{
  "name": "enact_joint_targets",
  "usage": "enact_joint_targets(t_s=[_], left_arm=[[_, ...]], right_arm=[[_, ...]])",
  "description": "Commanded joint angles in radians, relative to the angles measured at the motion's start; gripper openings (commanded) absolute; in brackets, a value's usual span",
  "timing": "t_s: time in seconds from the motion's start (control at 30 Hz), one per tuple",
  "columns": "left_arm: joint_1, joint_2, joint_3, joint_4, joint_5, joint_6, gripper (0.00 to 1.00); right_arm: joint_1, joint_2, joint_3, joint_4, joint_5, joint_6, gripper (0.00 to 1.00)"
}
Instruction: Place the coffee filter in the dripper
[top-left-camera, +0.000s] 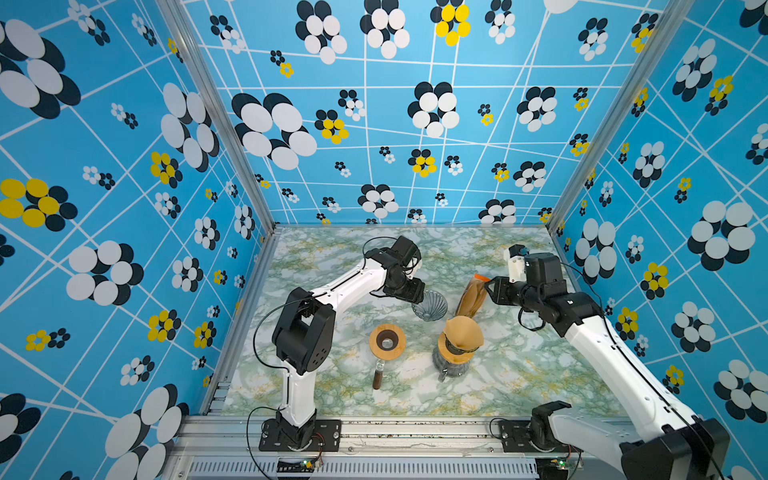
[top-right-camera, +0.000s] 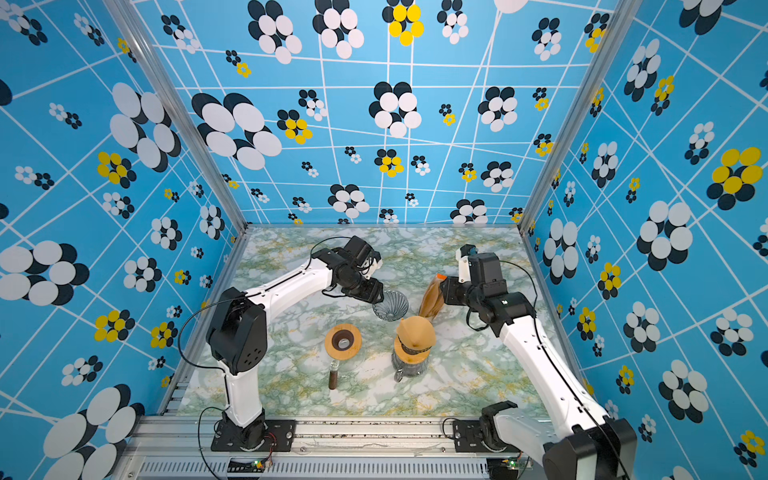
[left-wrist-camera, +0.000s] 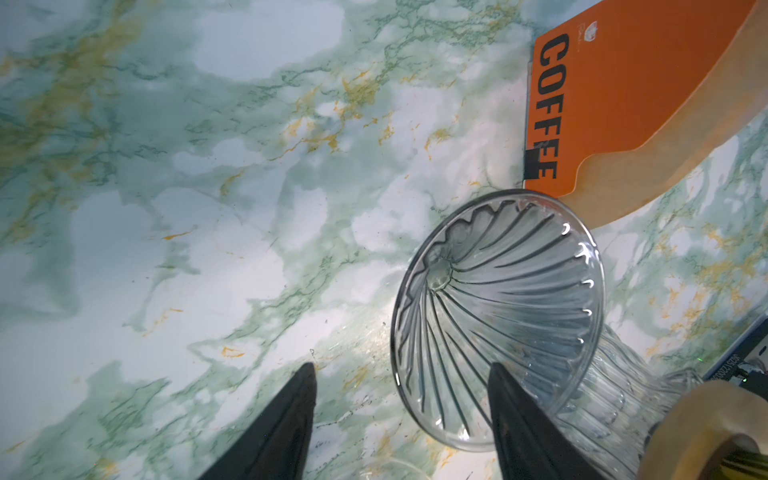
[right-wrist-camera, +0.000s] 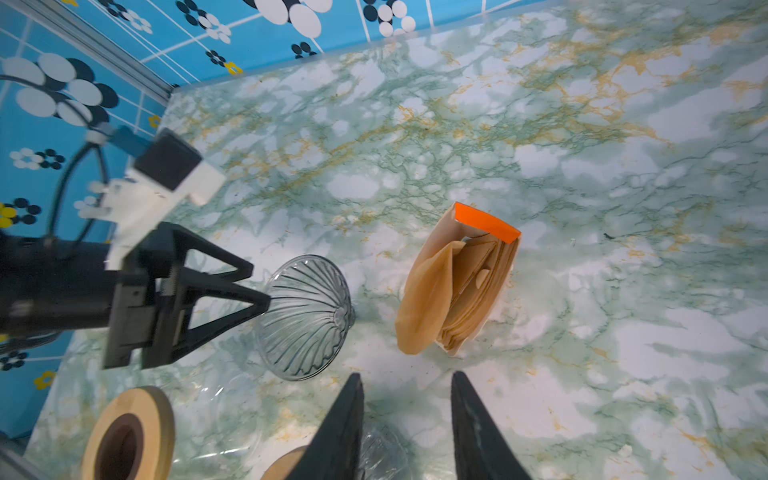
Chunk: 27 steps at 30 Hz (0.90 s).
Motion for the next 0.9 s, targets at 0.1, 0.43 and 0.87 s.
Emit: enact_joint_targets(t_s=[0.1, 0.43, 0.87], left_arm=[[0.003, 0.07, 0.088, -0.081, 0.058, -0.026, 0.55], [0.009, 0.137, 0.123, -0.098, 0.113, -0.031, 0.4], [0.015, 0.163, 0.122, -0.078, 0.121, -0.044, 0.23]], right_arm=[[-0.005, -0.135, -0.069, -0.069, -0.121, 0.033, 0.44], [-0.004, -0.291, -0.12, -0.076, -0.378, 0.054, 0.63], [-0.004, -0.346, -0.151, -0.089, -0.518, 0.078, 0.9]])
